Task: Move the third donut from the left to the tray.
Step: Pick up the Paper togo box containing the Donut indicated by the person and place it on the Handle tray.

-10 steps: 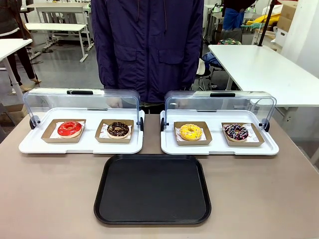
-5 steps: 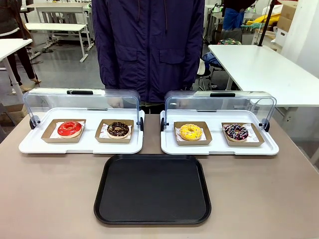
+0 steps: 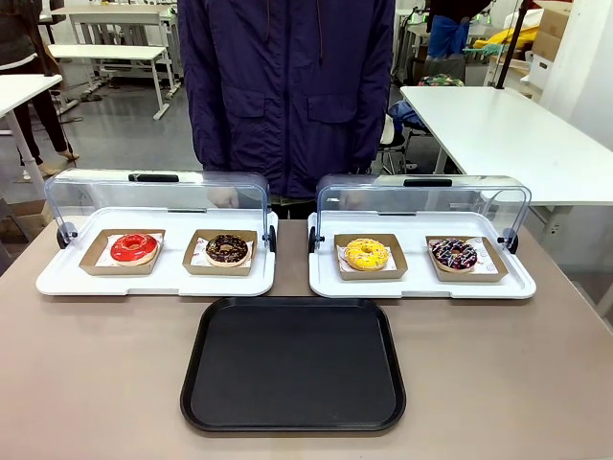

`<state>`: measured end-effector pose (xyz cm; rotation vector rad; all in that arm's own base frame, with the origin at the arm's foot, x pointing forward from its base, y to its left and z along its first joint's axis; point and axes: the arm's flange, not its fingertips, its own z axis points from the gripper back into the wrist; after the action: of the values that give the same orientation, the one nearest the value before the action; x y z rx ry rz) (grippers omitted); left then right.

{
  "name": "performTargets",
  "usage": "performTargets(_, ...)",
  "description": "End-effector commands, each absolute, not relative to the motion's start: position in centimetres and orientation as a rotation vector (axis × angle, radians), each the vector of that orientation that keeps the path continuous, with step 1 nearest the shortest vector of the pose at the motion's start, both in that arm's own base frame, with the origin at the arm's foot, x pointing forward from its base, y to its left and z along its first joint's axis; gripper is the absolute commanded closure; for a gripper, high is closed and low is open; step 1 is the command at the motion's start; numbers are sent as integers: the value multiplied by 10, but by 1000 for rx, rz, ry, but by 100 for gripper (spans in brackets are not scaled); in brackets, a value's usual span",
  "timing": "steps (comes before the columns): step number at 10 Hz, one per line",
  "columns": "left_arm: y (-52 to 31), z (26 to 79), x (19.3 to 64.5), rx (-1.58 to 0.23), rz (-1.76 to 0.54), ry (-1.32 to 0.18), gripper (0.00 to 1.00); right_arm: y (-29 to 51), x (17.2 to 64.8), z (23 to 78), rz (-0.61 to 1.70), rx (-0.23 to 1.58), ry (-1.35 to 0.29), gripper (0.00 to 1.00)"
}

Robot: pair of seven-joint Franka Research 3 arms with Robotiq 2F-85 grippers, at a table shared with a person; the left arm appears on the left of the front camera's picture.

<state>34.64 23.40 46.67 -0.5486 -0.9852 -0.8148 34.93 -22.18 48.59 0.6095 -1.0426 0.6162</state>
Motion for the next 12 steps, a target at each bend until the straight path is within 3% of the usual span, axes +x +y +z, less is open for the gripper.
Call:
performTargets(1, 235, 468, 346, -546, -825, -980, 0, -221, 350, 488, 621, 609, -1054, 0)
performTargets(12, 235, 468, 346, -546, -825, -980, 0, -221, 350, 488, 621, 609, -1054, 0)
